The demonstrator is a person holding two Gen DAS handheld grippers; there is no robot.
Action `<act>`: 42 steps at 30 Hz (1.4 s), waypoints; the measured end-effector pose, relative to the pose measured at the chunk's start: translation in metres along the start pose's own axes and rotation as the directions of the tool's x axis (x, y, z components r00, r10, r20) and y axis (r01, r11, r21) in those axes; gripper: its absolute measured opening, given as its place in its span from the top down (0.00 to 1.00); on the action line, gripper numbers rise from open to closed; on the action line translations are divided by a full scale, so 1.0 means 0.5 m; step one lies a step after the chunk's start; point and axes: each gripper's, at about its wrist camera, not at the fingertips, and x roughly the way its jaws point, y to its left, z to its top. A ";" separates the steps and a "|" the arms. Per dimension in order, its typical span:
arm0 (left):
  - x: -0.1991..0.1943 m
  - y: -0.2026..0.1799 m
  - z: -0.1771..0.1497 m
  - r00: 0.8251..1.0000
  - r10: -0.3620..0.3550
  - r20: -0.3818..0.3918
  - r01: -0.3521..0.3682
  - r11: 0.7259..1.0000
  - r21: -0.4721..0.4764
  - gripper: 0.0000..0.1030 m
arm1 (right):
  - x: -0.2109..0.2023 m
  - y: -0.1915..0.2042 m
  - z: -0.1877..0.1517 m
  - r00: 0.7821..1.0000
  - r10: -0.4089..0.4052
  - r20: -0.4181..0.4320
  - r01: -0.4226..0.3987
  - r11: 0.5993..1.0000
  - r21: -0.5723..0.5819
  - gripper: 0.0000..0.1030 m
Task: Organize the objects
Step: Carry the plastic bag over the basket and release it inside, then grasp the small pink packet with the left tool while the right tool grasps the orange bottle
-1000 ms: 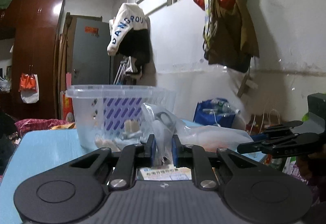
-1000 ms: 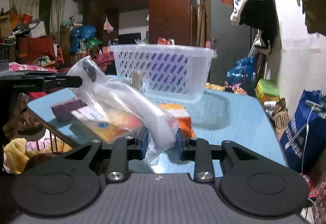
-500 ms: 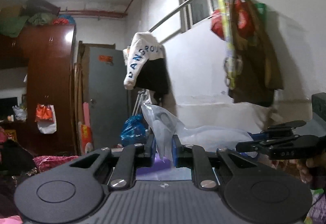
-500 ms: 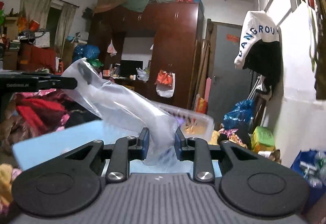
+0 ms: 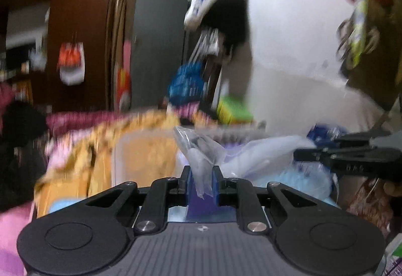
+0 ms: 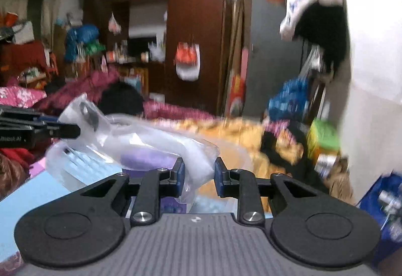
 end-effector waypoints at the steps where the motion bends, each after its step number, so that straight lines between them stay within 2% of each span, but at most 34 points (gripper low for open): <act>1: 0.011 0.009 -0.003 0.999 0.013 -0.033 -0.013 1.000 -0.014 0.81 | 0.012 -0.005 -0.001 1.000 0.009 -0.030 -0.009 1.000 0.013 0.74; 3: 0.036 0.015 -0.004 0.993 0.035 -0.113 -0.037 0.999 -0.013 0.81 | 0.036 -0.005 -0.005 0.996 0.015 -0.090 -0.012 1.000 0.027 0.74; 5: 0.047 0.015 -0.008 0.988 0.061 -0.144 -0.061 0.998 0.006 0.81 | 0.047 0.004 -0.011 0.992 0.009 -0.125 -0.008 1.000 0.010 0.74; 9: 0.052 0.019 -0.006 0.985 0.068 -0.160 -0.068 0.998 0.010 0.80 | 0.043 -0.002 -0.013 0.989 0.016 -0.146 -0.013 1.000 0.021 0.74; 11: 0.050 0.019 -0.007 0.988 0.062 -0.143 -0.062 0.998 0.002 0.78 | 0.038 -0.005 -0.016 0.989 0.021 -0.149 -0.017 1.000 0.025 0.71; 12: 0.048 0.012 -0.004 0.990 0.058 -0.126 -0.059 0.998 0.003 0.73 | 0.036 -0.006 -0.017 0.989 0.018 -0.150 -0.014 1.000 0.024 0.69; 14: 0.045 0.011 0.000 0.995 0.044 -0.091 -0.044 0.999 0.005 0.57 | 0.033 -0.007 -0.014 0.991 -0.013 -0.131 0.015 1.000 0.014 0.56; 15: 0.043 0.011 -0.002 0.996 0.035 -0.080 -0.036 0.999 -0.005 0.44 | 0.029 -0.010 -0.012 0.993 -0.025 -0.114 0.027 1.000 0.013 0.52; 16: 0.039 0.013 -0.003 0.998 0.023 -0.062 -0.024 1.000 -0.015 0.36 | 0.017 -0.011 -0.012 0.996 -0.037 -0.086 0.038 0.999 0.014 0.43; 18: 0.021 0.011 -0.005 1.000 0.014 -0.014 -0.014 1.000 -0.020 0.29 | -0.001 -0.016 -0.002 0.998 -0.050 -0.024 0.050 0.998 0.032 0.26; 19: 0.012 0.010 -0.007 1.000 0.025 0.006 -0.025 1.000 -0.019 0.27 | -0.017 -0.016 -0.001 0.998 -0.063 0.002 0.063 0.997 0.045 0.10; 20: -0.003 0.006 -0.011 0.999 0.041 0.032 -0.040 0.999 -0.012 0.26 | -0.031 -0.015 -0.001 0.997 -0.067 0.025 0.066 0.997 0.048 0.03; 23: -0.060 -0.009 -0.035 0.992 0.019 0.125 -0.021 1.000 0.016 0.15 | -0.085 -0.009 -0.018 0.995 -0.053 0.089 0.048 0.997 0.058 0.00; 25: -0.105 -0.020 -0.070 0.984 -0.013 0.180 0.008 1.000 0.028 0.05 | -0.125 -0.003 -0.043 0.990 -0.057 0.131 0.050 0.997 0.055 0.00; 26: -0.126 -0.026 -0.094 0.980 -0.019 0.199 0.011 0.999 0.038 0.03 | -0.148 0.003 -0.065 0.986 -0.063 0.154 0.055 0.997 0.052 0.00; 28: -0.163 -0.038 -0.145 0.974 -0.012 0.228 -0.003 0.998 0.064 0.03 | -0.186 0.014 -0.113 0.978 -0.064 0.199 0.055 0.997 0.049 0.00; 31: -0.200 -0.046 -0.222 0.968 0.048 0.246 -0.069 0.995 0.075 0.03 | -0.231 0.018 -0.204 0.970 -0.040 0.240 0.019 0.996 0.087 0.00; 33: -0.223 -0.043 -0.272 0.962 0.075 0.263 -0.092 0.994 0.054 0.03 | -0.247 0.017 -0.266 0.969 -0.026 0.245 -0.006 0.992 0.128 0.00; 36: -0.258 -0.022 -0.331 0.955 0.078 0.285 -0.082 0.997 0.002 0.03 | -0.251 0.018 -0.334 0.974 -0.011 0.227 -0.032 0.983 0.184 0.00; 39: -0.277 -0.015 -0.377 0.954 0.116 0.277 -0.118 0.993 -0.010 0.03 | -0.254 0.023 -0.372 0.976 -0.008 0.218 -0.034 0.982 0.188 0.00; 42: -0.281 -0.013 -0.404 0.954 0.131 0.271 -0.139 0.990 0.013 0.03 | -0.256 0.031 -0.369 0.972 0.000 0.234 -0.039 0.986 0.161 0.00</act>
